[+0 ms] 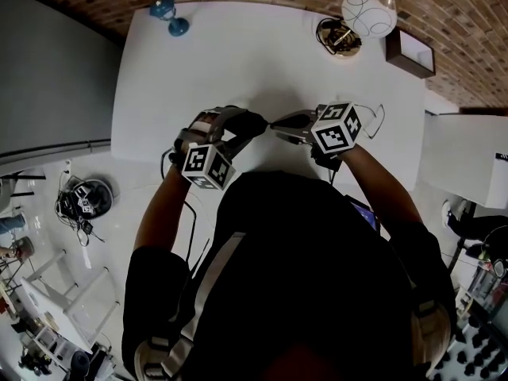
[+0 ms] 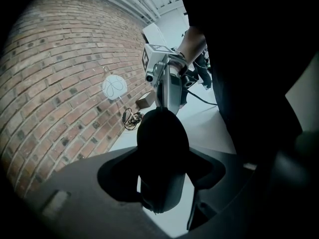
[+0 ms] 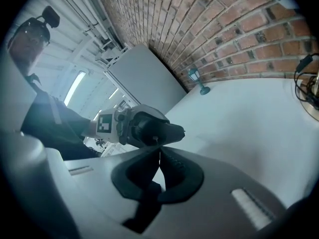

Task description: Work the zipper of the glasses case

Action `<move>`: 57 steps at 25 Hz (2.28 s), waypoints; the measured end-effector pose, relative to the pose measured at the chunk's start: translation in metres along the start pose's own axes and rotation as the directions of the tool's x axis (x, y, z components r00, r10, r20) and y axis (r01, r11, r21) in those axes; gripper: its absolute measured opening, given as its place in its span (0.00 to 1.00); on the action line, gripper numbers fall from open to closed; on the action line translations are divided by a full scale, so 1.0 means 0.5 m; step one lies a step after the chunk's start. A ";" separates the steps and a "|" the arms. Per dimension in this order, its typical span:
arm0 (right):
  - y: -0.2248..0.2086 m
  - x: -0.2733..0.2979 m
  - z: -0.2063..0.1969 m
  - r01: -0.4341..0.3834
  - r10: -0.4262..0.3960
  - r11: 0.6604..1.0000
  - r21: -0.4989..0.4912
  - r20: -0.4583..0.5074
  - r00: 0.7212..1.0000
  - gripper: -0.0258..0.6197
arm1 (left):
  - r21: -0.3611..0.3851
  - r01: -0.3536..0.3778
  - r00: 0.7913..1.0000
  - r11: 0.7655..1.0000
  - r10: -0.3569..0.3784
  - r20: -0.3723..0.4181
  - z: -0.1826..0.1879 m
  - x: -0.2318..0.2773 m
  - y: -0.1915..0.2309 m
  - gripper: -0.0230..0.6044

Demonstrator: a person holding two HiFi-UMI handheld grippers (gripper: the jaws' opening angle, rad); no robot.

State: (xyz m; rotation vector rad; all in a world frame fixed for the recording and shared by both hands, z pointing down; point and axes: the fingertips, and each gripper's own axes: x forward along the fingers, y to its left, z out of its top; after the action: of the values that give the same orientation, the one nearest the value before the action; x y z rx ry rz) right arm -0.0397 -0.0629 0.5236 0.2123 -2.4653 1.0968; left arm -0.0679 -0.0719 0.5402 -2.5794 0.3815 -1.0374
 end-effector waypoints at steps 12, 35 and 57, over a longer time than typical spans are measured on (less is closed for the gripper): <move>0.041 -0.024 0.017 -0.191 0.190 0.982 0.008 0.032 0.981 0.04 | -0.077 0.057 0.992 0.995 -0.048 0.118 0.056 -0.053 0.003 0.45; 0.077 -0.111 0.041 -0.357 0.269 0.916 0.184 0.380 0.885 0.04 | -0.232 0.114 0.994 0.966 -0.110 0.027 -0.021 0.056 -0.019 0.47; -0.018 -0.211 -0.039 -0.008 -0.069 0.982 0.188 0.402 0.913 0.04 | -0.216 0.181 0.963 0.959 -0.217 -0.157 -0.070 0.222 -0.020 0.55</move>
State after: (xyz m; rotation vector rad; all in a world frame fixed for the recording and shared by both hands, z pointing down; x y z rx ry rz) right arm 0.0636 -0.0582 0.4945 0.5910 -2.7002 1.3883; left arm -0.0138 -0.1104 0.6362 -2.7555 0.2856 -1.3740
